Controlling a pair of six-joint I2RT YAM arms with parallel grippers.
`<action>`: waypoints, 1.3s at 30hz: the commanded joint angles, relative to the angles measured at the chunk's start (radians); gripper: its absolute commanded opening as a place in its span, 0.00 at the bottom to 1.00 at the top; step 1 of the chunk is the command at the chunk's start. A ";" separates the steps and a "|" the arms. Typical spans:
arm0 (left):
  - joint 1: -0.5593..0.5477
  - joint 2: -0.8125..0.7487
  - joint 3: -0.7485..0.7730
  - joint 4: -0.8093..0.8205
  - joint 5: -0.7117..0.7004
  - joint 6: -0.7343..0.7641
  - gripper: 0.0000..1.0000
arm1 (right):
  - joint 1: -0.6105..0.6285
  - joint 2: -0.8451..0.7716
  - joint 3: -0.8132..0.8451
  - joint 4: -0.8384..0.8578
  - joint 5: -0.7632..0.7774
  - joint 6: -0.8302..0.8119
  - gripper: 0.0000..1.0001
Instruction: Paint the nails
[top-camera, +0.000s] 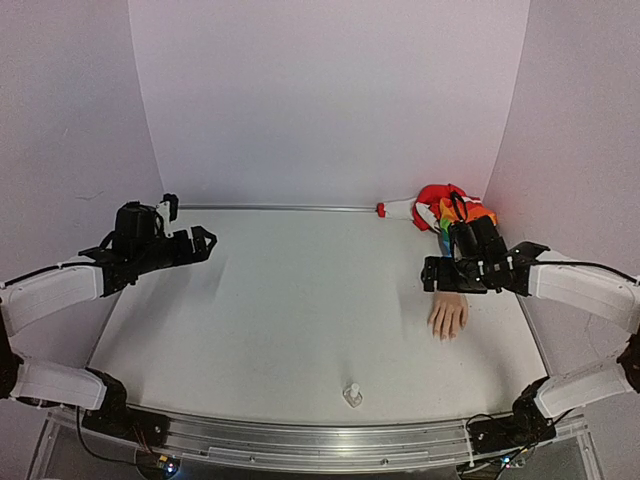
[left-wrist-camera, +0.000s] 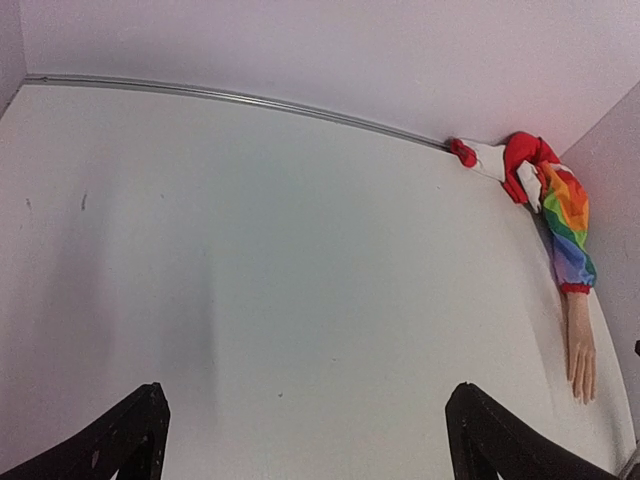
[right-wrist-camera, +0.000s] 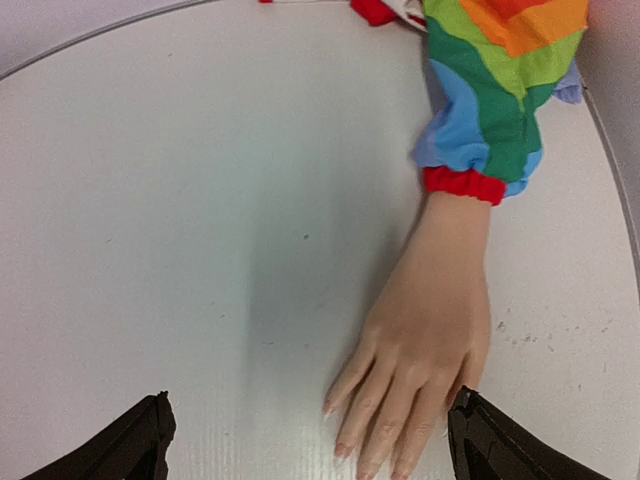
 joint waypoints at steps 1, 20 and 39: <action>-0.068 0.013 0.004 0.021 0.031 -0.021 1.00 | 0.146 0.034 0.066 -0.035 -0.097 0.021 0.98; -0.258 0.139 -0.007 0.099 0.011 -0.094 1.00 | 0.674 0.236 0.186 -0.238 -0.233 0.126 0.82; -0.275 0.134 -0.015 0.091 -0.012 -0.095 1.00 | 0.773 0.428 0.301 -0.290 -0.136 0.156 0.44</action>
